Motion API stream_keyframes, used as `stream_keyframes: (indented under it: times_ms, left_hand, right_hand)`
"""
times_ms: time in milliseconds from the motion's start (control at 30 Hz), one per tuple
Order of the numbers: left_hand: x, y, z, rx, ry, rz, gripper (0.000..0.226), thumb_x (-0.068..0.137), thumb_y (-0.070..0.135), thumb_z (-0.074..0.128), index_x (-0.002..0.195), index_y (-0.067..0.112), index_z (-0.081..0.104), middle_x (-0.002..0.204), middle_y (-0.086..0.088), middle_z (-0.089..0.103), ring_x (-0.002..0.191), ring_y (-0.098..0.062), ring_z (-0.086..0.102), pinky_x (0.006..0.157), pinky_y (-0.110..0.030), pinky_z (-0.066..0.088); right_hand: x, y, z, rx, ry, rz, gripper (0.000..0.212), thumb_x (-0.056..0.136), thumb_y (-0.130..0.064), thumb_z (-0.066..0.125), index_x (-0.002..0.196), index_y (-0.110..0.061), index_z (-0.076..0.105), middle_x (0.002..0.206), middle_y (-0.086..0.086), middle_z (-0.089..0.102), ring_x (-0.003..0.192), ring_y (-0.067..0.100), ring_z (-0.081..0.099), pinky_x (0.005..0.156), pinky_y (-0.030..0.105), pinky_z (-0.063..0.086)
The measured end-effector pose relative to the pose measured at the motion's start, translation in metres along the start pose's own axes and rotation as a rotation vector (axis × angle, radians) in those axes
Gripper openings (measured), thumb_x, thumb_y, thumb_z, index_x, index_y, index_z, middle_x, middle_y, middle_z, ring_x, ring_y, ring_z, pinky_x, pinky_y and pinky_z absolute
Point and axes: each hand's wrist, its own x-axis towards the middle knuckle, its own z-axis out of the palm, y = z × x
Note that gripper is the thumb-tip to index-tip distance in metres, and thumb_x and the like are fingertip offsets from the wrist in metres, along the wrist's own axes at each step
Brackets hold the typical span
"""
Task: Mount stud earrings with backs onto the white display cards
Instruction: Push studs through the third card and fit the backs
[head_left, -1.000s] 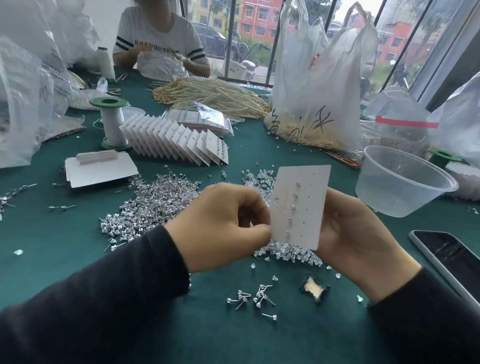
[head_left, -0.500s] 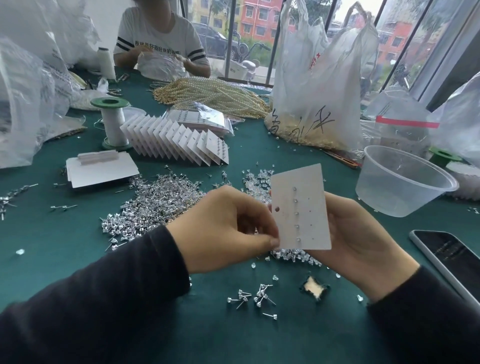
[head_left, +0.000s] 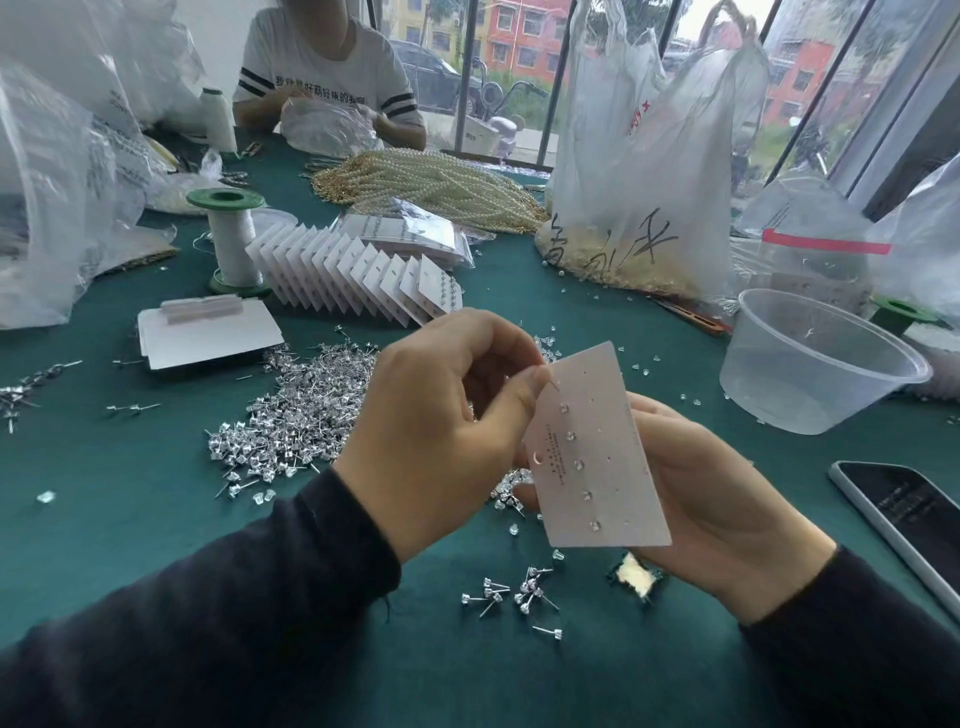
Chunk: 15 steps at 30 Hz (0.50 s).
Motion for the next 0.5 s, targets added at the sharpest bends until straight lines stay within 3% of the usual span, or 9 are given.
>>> stream_keyframes:
  times_ms: [100,400,500]
  left_hand:
    - [-0.0003,0.002,0.0001,0.007,0.019,-0.008,0.002,0.074,0.022,0.058,0.075,0.022,0.06,0.074,0.001,0.065,0.065,-0.016,0.061,0.062,-0.031,0.052]
    - [-0.0012,0.0018,0.0,0.107,0.026,0.039,0.002,0.075,0.021,0.058,0.076,0.02,0.06,0.071,0.003,0.062,0.062,-0.015,0.058,0.06,-0.032,0.049]
    - [-0.0008,0.0007,-0.0013,0.178,0.015,0.103,0.002,0.075,0.017,0.059,0.075,0.016,0.061,0.07,0.005,0.06,0.059,-0.013,0.054,0.057,-0.027,0.046]
  right_hand:
    - [-0.0007,-0.0003,0.0022,0.006,0.022,0.008,0.025,0.067,0.002,0.063,0.091,-0.004,0.07,0.083,0.014,0.066,0.071,0.026,0.068,0.068,0.04,0.058]
    - [-0.0018,0.0015,-0.0003,0.076,-0.041,0.0,0.047,0.056,-0.012,0.083,0.099,0.0,0.067,0.087,0.018,0.067,0.075,0.03,0.069,0.068,0.043,0.057]
    - [-0.0011,0.0005,-0.0001,0.066,-0.043,-0.002,0.04,0.059,-0.008,0.08,0.097,-0.002,0.068,0.086,0.017,0.066,0.074,0.029,0.069,0.072,0.045,0.057]
